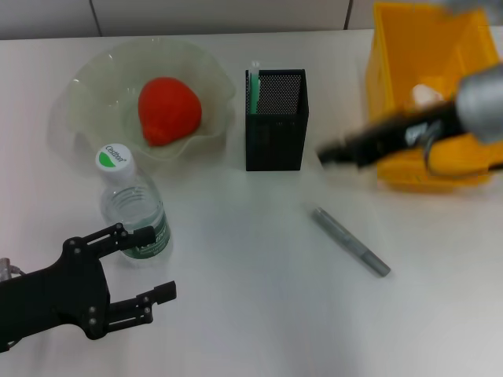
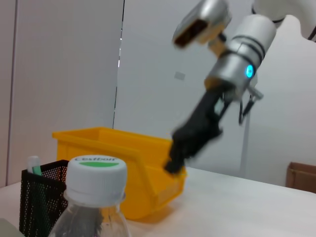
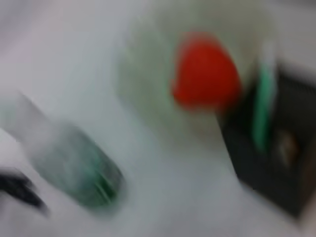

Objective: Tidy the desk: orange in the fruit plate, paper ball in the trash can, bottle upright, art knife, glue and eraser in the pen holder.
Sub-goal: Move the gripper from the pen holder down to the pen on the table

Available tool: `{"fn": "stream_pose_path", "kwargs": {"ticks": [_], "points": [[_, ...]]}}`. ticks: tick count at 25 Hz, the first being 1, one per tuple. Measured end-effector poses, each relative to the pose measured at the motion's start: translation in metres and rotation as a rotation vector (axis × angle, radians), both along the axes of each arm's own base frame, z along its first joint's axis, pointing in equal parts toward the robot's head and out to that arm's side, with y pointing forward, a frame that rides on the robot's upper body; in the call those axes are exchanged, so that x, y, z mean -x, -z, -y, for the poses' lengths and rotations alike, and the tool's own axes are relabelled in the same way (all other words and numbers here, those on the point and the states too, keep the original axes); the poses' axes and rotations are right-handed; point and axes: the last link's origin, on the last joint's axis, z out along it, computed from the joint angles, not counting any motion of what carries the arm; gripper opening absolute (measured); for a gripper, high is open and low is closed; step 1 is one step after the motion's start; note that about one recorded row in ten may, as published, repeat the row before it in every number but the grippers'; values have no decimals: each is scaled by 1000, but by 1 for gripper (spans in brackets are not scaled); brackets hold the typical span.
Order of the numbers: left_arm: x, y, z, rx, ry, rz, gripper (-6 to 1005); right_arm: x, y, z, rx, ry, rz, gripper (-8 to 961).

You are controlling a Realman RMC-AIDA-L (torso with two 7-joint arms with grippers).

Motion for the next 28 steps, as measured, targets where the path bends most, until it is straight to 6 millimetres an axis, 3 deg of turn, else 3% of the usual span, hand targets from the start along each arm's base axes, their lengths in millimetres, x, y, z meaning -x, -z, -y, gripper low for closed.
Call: {"fn": "stream_pose_path", "kwargs": {"ticks": [4,7,10,13,15,20,26,28], "points": [[0,0,0,0,1,1,783,4,-21,-5,-141,-139,-229,71],[-1,0,0,3,8,6,783,7,-21,-6,-126,-146,-237,62],[-2,-1,0,4,12,8,783,9,-13,-1,-69,-81,-100,57],[-2,-2,0,2,11,9,783,-4,9,-1,-36,23,159,61],[-2,-2,0,2,13,9,783,-8,13,0,-23,41,194,64],[-3,-2,-1,2,15,12,783,-26,29,-1,25,105,330,240],[-3,-1,0,3,16,13,783,-41,40,-5,46,149,399,367],[-3,-1,0,3,16,12,783,-44,43,-6,49,156,409,360]]}}
